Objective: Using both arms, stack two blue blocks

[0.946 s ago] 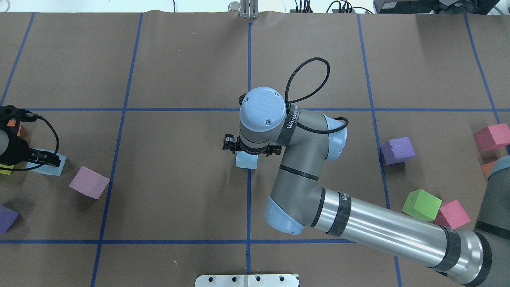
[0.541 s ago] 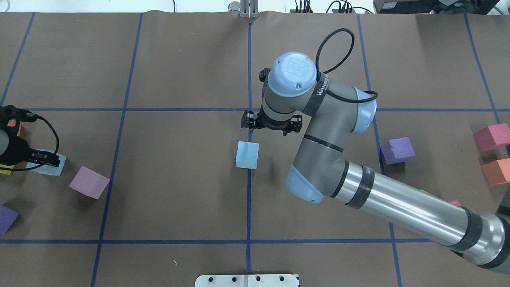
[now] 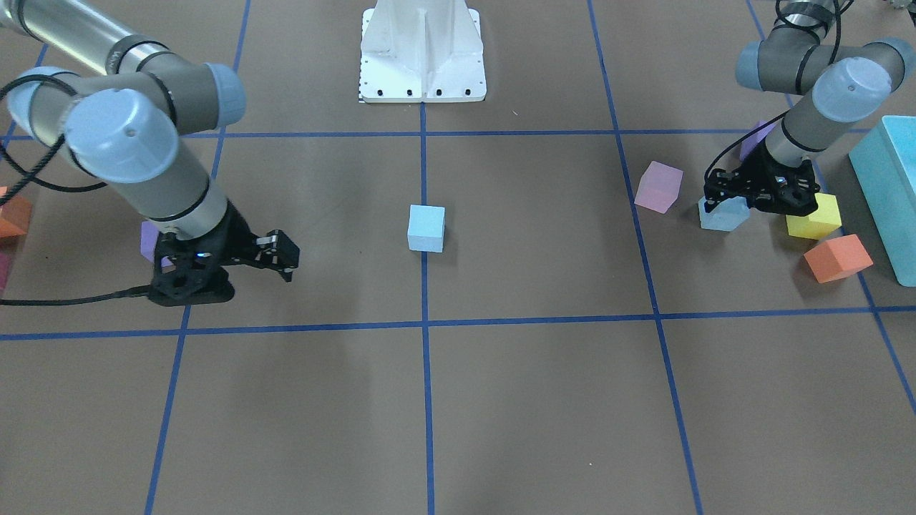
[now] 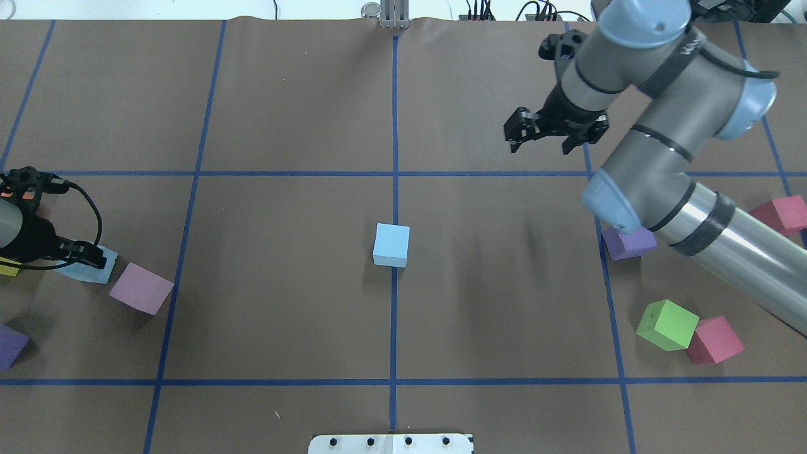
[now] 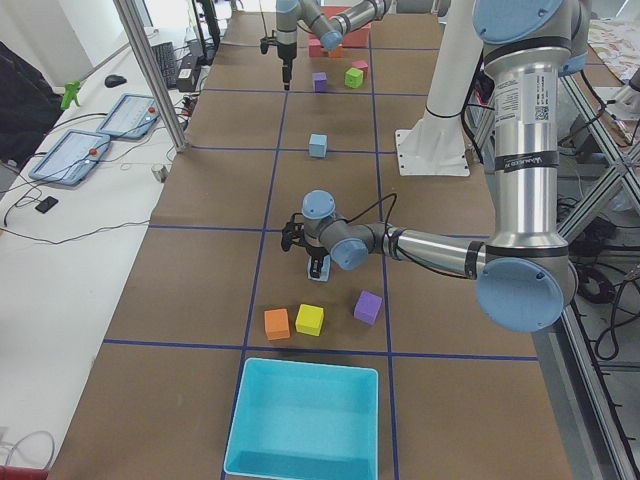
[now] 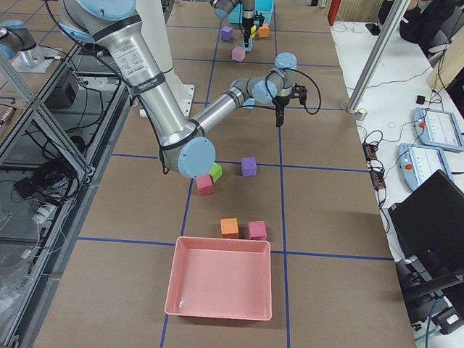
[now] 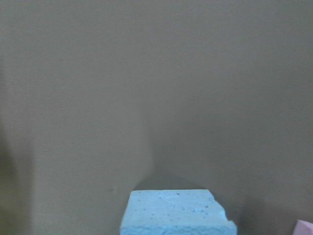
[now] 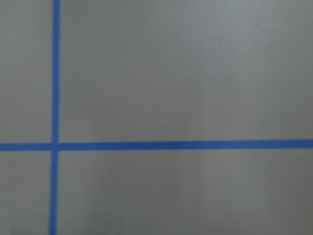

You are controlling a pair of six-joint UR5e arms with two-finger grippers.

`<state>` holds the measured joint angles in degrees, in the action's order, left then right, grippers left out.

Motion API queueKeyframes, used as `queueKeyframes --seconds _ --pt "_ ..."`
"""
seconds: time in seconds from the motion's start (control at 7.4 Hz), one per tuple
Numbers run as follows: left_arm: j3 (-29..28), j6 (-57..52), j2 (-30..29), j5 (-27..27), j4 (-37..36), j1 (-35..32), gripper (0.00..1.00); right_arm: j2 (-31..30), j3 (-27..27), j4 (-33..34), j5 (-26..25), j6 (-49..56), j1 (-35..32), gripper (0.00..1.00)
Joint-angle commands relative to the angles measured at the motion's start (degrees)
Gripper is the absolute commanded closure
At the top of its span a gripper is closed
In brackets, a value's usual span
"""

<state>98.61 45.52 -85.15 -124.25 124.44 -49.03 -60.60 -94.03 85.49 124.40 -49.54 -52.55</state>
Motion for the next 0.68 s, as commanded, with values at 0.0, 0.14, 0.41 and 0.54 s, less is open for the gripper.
queueKeyframes --seconds 0.0,0.14,0.41,0.54 --pt "2.96 0.09 -3.15 -5.19 -6.09 -1.5 0.38 -9.5 -0.63 -0.06 3.21 17.45 -10.07 0.0" --pt "7.25 0.0 -9.62 -6.0 -19.37 -2.99 0.38 -12.24 0.24 0.02 3.04 24.94 -13.08 0.0" --pt "11.07 0.35 -28.83 -5.48 -45.49 -3.18 0.38 -15.67 2.53 -0.59 3.3 31.31 -17.13 0.0" --pt "11.07 3.05 -34.76 -5.31 -50.91 -2.92 0.38 -16.04 4.28 -0.59 5.65 35.69 -20.63 0.0"
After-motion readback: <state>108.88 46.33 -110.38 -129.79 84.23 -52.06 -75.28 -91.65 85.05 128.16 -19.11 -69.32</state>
